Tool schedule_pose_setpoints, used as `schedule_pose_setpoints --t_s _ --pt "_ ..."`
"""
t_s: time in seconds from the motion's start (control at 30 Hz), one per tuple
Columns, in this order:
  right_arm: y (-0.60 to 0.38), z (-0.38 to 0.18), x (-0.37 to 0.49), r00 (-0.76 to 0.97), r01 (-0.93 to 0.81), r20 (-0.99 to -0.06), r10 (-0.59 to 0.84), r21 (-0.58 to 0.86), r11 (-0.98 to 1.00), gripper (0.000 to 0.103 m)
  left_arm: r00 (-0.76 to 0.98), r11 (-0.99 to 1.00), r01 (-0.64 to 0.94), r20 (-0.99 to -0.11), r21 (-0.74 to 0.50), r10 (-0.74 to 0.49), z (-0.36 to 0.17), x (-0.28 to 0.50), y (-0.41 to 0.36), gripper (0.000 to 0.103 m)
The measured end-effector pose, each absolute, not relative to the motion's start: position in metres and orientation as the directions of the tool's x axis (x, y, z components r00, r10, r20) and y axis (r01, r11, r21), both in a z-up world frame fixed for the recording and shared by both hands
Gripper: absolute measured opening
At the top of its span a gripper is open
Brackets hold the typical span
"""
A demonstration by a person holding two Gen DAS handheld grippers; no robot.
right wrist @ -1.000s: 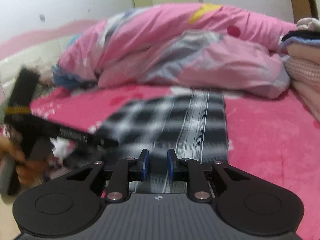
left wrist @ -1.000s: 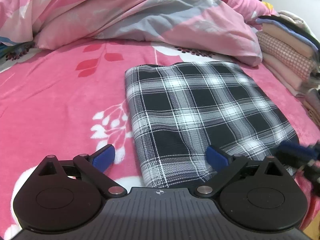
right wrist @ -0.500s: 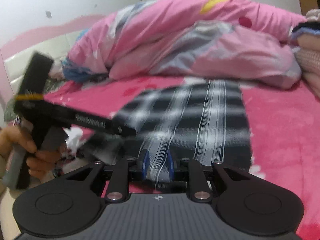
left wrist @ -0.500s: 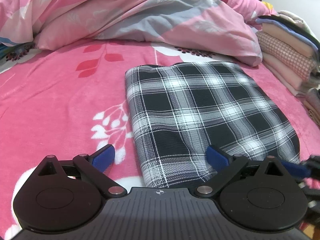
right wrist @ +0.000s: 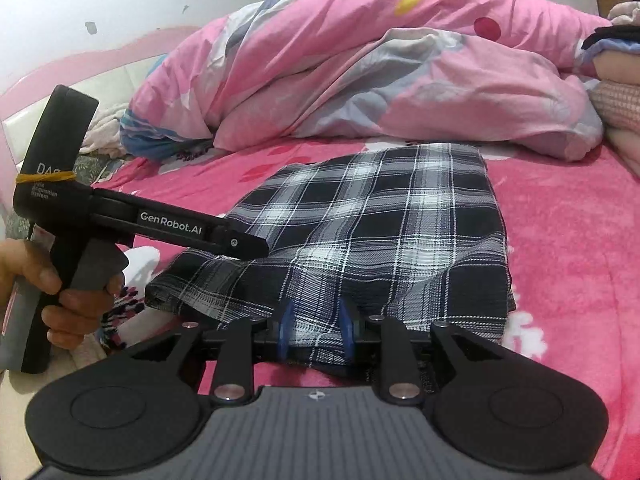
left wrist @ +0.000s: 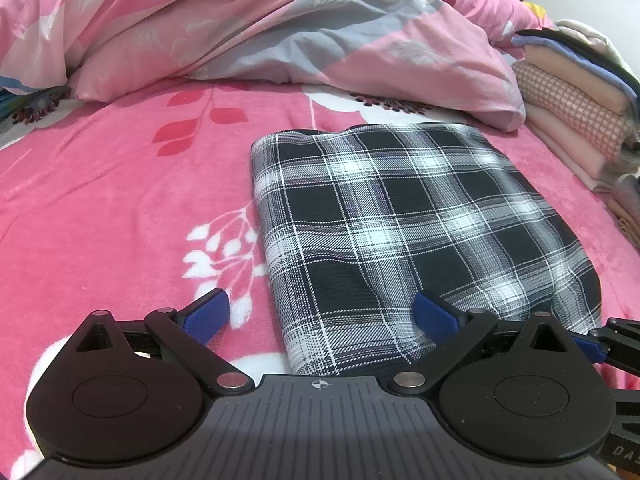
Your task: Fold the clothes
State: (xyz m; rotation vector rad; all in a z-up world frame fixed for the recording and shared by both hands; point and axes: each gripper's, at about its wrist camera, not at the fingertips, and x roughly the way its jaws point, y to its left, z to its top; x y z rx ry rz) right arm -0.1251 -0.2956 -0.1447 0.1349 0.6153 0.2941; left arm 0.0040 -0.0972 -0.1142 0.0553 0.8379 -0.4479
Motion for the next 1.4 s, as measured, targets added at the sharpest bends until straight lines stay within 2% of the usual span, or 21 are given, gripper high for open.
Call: schedule_pose_setpoints --t_s 1.4 --pt "-0.2935 -0.147 -0.1266 0.786 -0.231 -0.534 0.312 0.214 0.949 0.034 0.583 0.908 0.402 -0.73 -0.121 -0.356 -0.1147 0.0036 -0.0981 0.101"
